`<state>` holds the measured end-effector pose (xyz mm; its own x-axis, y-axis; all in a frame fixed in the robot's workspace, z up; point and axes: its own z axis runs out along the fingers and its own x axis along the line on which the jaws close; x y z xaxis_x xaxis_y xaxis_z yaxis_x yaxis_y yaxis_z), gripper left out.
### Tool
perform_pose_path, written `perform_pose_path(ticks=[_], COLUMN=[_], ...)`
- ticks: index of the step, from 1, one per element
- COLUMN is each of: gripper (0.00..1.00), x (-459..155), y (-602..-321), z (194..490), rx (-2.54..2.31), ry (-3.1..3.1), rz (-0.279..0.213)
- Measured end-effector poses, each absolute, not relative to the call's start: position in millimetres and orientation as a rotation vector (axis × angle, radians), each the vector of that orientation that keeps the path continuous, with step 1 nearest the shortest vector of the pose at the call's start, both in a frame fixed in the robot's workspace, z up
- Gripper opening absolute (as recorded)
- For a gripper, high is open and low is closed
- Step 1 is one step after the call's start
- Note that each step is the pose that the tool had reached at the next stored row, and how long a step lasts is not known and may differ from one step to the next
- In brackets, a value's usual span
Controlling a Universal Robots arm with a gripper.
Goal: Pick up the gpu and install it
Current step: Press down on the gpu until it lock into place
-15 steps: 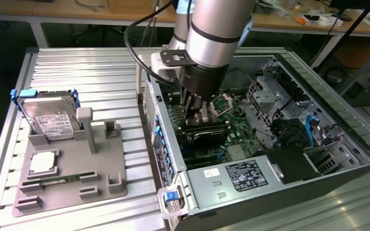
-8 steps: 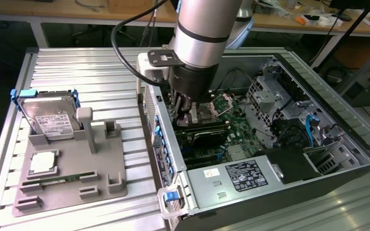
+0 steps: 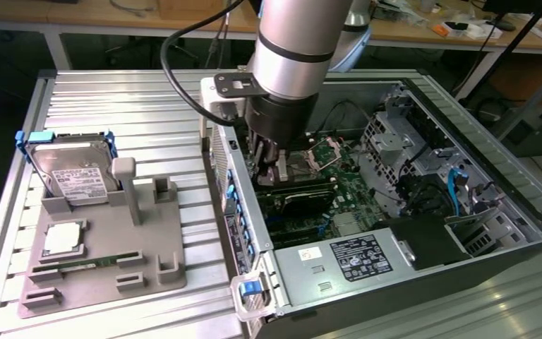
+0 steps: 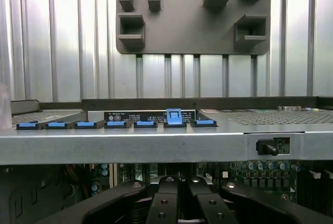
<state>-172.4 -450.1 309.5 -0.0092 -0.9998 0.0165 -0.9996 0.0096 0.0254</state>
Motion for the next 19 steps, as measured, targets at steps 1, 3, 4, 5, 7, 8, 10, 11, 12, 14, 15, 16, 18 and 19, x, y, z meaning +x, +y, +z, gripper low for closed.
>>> perform_pose_path(ticks=[1, 3, 4, 5, 7, 8, 10, 11, 12, 14, 15, 16, 18, 19], gripper=[0.11, 0.11, 0.11, 0.11, 0.11, 0.11, 0.11, 0.11, 0.11, 0.11, 0.11, 0.11, 0.11, 0.11], x=[-172.7, -173.8, -174.4, -175.0, -176.4, -176.7, -177.8, -178.1, -178.5, -179.3, -179.7, -179.9, -180.1, -180.2], y=[-450.1, -450.1, -450.1, -450.1, -450.1, -450.1, -450.1, -450.1, -450.1, -450.1, -450.2, -450.2, -450.3, -450.3], z=[309.4, 309.3, 309.3, 309.3, 309.2, 309.2, 309.2, 309.2, 309.1, 309.1, 309.2, 309.2, 309.2, 309.2], rx=[2.19, 2.188, 2.188, 2.187, 2.186, 2.186, 2.185, 2.185, 2.184, 2.183, 2.183, 2.182, 2.182, 2.182], ry=[-2.21, -2.21, -2.209, -2.209, -2.208, -2.207, -2.207, -2.206, -2.206, -2.205, -2.204, -2.204, -2.203, -2.204], rz=[-0.011, -0.013, -0.014, -0.015, -0.017, -0.018, -0.02, -0.021, -0.022, -0.024, -0.025, -0.026, -0.026, -0.026])
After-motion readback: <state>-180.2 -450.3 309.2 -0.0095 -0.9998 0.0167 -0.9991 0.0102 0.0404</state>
